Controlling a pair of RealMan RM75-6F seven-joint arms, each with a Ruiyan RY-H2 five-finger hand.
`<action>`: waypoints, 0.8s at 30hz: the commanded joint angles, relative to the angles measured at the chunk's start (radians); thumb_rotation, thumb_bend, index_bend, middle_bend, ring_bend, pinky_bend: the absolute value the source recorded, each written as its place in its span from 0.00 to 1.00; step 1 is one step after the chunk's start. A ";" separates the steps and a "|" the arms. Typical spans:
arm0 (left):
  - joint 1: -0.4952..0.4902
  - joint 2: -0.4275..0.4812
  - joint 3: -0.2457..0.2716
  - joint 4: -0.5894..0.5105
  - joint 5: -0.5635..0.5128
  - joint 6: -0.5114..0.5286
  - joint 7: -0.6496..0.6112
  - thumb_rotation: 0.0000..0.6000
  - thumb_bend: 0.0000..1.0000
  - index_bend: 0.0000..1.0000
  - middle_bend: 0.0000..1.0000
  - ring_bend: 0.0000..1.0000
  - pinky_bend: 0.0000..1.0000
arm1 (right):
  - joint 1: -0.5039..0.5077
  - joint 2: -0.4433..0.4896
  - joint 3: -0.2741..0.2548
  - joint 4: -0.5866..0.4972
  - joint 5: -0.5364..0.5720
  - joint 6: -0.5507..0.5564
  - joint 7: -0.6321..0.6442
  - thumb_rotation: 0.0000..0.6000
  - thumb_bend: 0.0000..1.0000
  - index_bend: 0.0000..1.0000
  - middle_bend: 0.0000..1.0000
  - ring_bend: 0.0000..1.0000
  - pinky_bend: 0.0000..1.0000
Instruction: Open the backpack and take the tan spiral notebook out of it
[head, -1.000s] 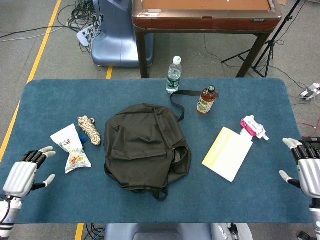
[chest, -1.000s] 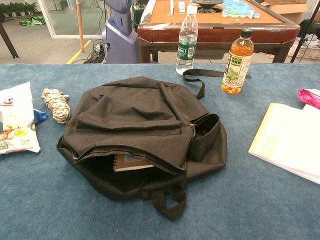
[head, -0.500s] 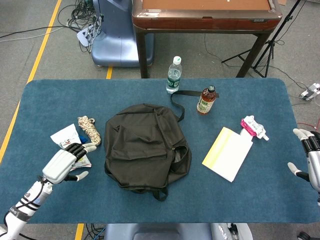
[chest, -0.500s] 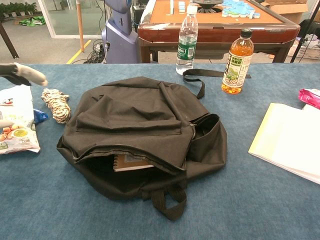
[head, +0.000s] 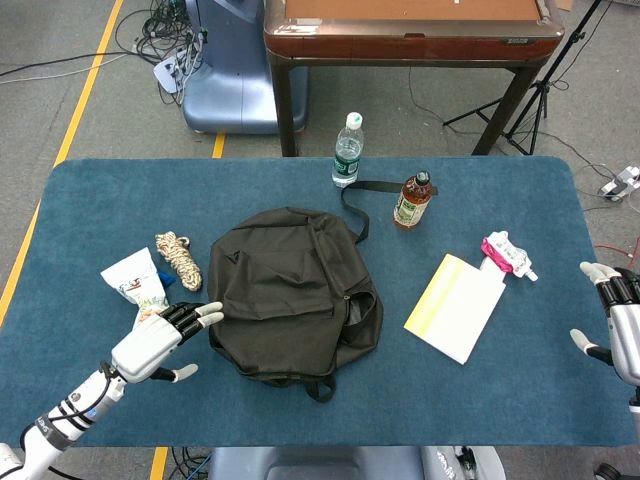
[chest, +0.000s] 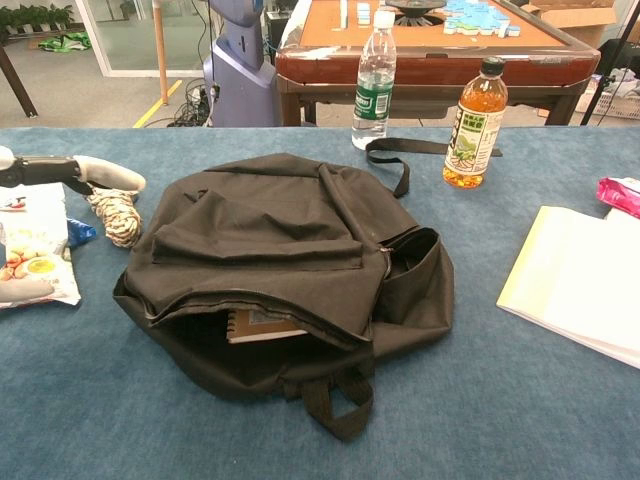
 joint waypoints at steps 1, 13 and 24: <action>-0.011 -0.023 0.001 -0.007 0.003 -0.003 0.010 1.00 0.22 0.11 0.09 0.11 0.14 | -0.002 -0.002 -0.001 0.001 0.001 0.002 0.003 1.00 0.05 0.19 0.21 0.16 0.24; -0.085 -0.098 0.009 -0.024 0.024 -0.064 0.044 1.00 0.22 0.09 0.07 0.09 0.13 | -0.021 0.004 -0.010 0.012 -0.009 0.024 0.032 1.00 0.05 0.19 0.21 0.16 0.24; -0.154 -0.193 -0.006 0.049 -0.014 -0.122 0.009 1.00 0.22 0.15 0.07 0.09 0.13 | -0.033 0.008 -0.013 0.017 -0.008 0.036 0.043 1.00 0.05 0.19 0.21 0.16 0.24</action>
